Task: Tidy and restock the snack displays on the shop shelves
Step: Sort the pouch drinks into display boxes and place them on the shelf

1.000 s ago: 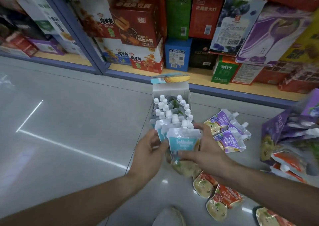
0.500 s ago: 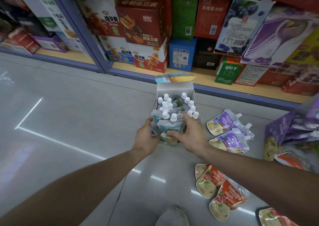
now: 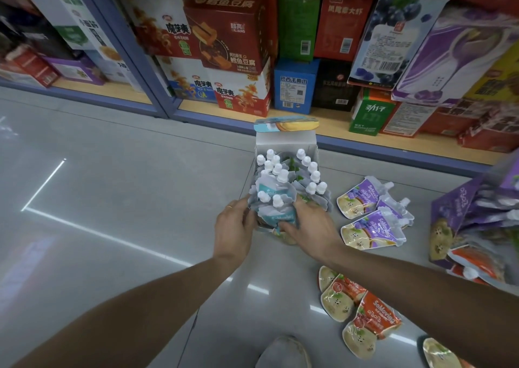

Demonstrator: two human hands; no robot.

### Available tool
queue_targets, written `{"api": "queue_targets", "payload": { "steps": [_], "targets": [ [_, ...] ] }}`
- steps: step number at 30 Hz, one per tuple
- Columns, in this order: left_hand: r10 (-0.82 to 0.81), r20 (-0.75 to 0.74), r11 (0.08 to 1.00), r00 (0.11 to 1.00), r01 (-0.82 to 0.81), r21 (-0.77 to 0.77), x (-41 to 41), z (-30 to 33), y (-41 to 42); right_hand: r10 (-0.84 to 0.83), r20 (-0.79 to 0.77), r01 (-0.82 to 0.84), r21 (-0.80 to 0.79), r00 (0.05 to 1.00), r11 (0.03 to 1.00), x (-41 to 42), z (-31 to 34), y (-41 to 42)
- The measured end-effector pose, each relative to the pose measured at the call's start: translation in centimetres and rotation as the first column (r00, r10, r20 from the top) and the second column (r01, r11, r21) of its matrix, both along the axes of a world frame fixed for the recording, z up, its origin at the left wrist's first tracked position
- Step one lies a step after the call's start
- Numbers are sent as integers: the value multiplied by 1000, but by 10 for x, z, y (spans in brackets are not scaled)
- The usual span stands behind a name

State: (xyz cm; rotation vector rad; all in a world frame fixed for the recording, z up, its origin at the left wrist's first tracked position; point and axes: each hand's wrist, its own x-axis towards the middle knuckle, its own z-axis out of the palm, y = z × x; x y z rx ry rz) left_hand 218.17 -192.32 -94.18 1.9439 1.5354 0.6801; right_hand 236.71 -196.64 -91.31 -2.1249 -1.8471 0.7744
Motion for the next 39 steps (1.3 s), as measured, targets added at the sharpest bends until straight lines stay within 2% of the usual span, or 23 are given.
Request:
{"api": "queue_targets", "payload": {
  "steps": [2, 5, 7, 9, 12, 13, 16, 18, 20, 23, 25, 27, 31, 34, 37, 39],
  "targets": [
    [2, -32, 999, 999, -1, 36, 3, 2, 0, -9, -3, 9, -24, 1000, 1000, -1, 0, 4],
    [16, 112, 998, 994, -9, -60, 2, 9, -6, 2, -15, -2, -12, 1000, 1000, 3, 2, 7],
    [-40, 163, 997, 986, 49, -53, -2, 14, -12, -5, -44, 6, 36, 999, 999, 6, 5, 5],
    [-129, 114, 992, 985, 130, 2, -7, 15, -15, -38, -83, 45, 87, 996, 995, 9, 9, 1],
    [-174, 74, 984, 982, 170, 54, -12, 11, -11, -80, -88, 91, 133, 993, 987, 7, 17, -2],
    [-174, 85, 984, 981, 171, 48, -13, 9, -9, -93, -39, 97, 143, 995, 985, 6, 19, -3],
    [-157, 105, 987, 982, 153, 44, -13, 13, -5, -100, 274, 38, 220, 957, 975, 6, 29, -7],
    [-114, 126, 993, 985, 109, 48, -11, 17, -4, -110, 316, 7, 310, 942, 951, 9, 31, -8],
    [-128, 130, 990, 983, 118, 80, -9, 24, -2, -111, 227, 30, 332, 968, 943, 15, 30, -6],
    [-298, 24, 944, 954, 290, 160, -7, 36, 8, -141, 25, 124, 351, 990, 928, 18, 24, -13],
    [-393, -81, 898, 916, 401, 181, -6, 40, 17, -189, -70, 201, 315, 979, 928, 16, 21, -21],
    [-417, -149, 877, 896, 440, 193, -4, 41, 22, -242, -158, 275, 236, 957, 932, 14, 15, -26],
    [-307, -159, 889, 938, 343, 303, 0, 38, 22, -303, -235, 345, 161, 923, 925, 4, 6, -28],
    [-219, -125, 923, 968, 247, 296, 0, 32, 22, -317, -231, 353, 132, 920, 926, -9, 4, -22],
    [-138, 100, 975, 985, 117, 188, -4, 25, 15, -307, -183, 331, 115, 934, 937, -20, -1, -8],
    [-33, 257, 999, 966, 28, 22, -10, 18, 10, -302, -130, 315, 98, 944, 944, -25, -6, 0]
  ]
}}
